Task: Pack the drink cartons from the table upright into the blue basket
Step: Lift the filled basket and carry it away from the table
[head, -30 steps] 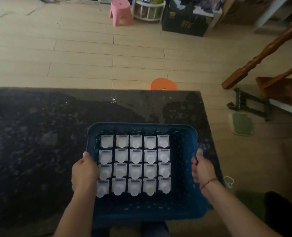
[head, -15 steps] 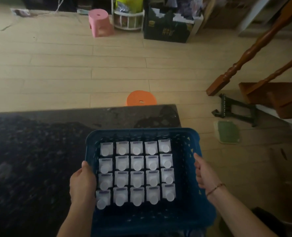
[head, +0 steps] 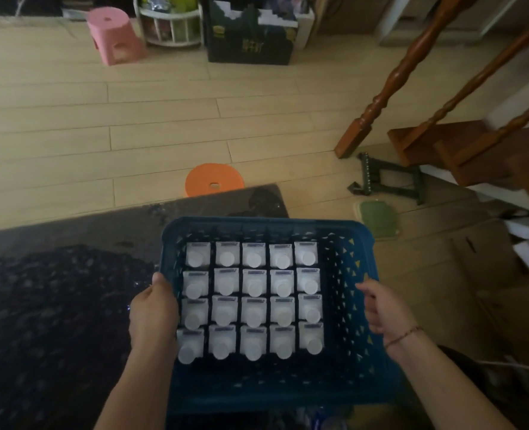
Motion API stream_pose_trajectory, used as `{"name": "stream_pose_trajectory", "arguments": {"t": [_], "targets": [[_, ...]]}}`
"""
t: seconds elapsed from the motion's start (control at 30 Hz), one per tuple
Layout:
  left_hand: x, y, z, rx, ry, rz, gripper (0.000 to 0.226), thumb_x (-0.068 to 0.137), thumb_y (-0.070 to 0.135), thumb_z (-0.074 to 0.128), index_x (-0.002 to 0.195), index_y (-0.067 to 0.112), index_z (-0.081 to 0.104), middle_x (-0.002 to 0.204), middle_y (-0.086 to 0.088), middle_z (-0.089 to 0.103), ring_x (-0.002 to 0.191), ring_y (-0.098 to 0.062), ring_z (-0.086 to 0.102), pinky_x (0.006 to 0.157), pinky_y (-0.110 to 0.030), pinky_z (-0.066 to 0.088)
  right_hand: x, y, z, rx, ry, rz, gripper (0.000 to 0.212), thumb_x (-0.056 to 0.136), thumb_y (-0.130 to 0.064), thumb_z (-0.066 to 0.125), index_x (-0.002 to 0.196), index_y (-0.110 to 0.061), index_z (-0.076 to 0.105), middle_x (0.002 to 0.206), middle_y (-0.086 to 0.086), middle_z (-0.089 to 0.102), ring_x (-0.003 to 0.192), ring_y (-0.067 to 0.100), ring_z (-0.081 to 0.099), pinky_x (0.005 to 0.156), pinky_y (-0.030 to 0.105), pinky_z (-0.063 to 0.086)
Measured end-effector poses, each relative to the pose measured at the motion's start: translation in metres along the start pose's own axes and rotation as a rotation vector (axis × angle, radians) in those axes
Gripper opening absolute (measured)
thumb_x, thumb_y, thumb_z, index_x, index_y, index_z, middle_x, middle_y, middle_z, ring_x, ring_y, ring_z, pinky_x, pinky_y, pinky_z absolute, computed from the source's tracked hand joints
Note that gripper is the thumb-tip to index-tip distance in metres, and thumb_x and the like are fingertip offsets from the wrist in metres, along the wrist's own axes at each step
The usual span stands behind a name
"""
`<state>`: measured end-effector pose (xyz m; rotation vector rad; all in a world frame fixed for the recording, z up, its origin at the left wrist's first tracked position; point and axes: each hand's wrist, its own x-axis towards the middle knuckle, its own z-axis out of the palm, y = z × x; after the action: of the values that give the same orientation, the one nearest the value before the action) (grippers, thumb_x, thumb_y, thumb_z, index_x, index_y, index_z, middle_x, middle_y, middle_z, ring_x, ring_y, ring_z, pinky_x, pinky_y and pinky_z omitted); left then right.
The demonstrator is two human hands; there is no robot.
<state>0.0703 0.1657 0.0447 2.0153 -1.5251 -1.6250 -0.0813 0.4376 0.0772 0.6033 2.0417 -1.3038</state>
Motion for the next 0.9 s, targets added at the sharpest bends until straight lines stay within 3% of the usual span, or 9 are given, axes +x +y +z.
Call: {"name": "stream_pose_trajectory", "arguments": {"t": [0.23,0.33,0.47,0.63,0.8,0.9], "targets": [[-0.036,0.019,0.055,0.042,-0.111,0.084,0.060,0.093,0.064,0.033,0.063,0.015,0.048,0.065,-0.010,0.051,0.063,-0.025,0.049,0.065,-0.038,0.041,0.022,-0.007,-0.070,0.072,0.037,-0.060,0.031,0.089,-0.020,0.052,0.063,-0.024,0.036,0.048,-0.008,0.022,0.033,0.006,0.016,0.033,0.015,0.014],[-0.061,0.023,0.085,0.040,-0.144,0.115,0.057,0.093,0.063,0.033,0.060,0.017,0.039,0.058,-0.004,0.042,0.055,-0.021,0.038,0.061,-0.034,0.030,0.033,-0.010,-0.107,0.079,0.019,-0.098,0.034,0.089,-0.019,0.049,0.062,-0.026,0.030,0.044,-0.010,0.022,0.033,0.006,0.015,0.033,0.014,0.013],[-0.104,0.024,0.138,0.029,-0.147,0.143,0.058,0.093,0.064,0.034,0.055,0.020,0.037,0.054,-0.001,0.039,0.052,-0.020,0.035,0.060,-0.031,0.028,0.059,-0.012,-0.168,0.103,-0.023,-0.120,0.033,0.090,-0.019,0.046,0.062,-0.026,0.029,0.041,-0.011,0.021,0.031,0.005,0.015,0.033,0.013,0.013],[-0.150,0.020,0.197,-0.002,-0.120,0.101,0.057,0.093,0.064,0.036,0.060,0.017,0.039,0.059,-0.002,0.039,0.055,-0.018,0.035,0.058,-0.031,0.026,0.092,-0.024,-0.230,0.078,-0.062,-0.135,0.033,0.089,-0.021,0.045,0.061,-0.026,0.029,0.041,-0.009,0.021,0.029,0.005,0.015,0.031,0.013,0.012],[-0.197,0.008,0.245,-0.107,-0.152,0.088,0.058,0.095,0.061,0.036,0.058,0.017,0.029,0.053,0.001,0.029,0.048,-0.015,0.024,0.052,-0.030,0.018,0.132,-0.048,-0.289,-0.001,-0.085,-0.174,0.032,0.085,-0.020,0.047,0.060,-0.027,0.027,0.040,-0.007,0.022,0.029,0.005,0.015,0.031,0.011,0.012],[-0.215,0.002,0.263,-0.124,-0.169,0.057,0.059,0.095,0.062,0.035,0.058,0.016,0.029,0.055,0.001,0.029,0.050,-0.015,0.026,0.053,-0.030,0.022,0.147,-0.061,-0.313,-0.044,-0.068,-0.190,0.034,0.086,-0.018,0.047,0.060,-0.027,0.026,0.038,-0.009,0.022,0.029,0.005,0.015,0.031,0.011,0.013]]}}
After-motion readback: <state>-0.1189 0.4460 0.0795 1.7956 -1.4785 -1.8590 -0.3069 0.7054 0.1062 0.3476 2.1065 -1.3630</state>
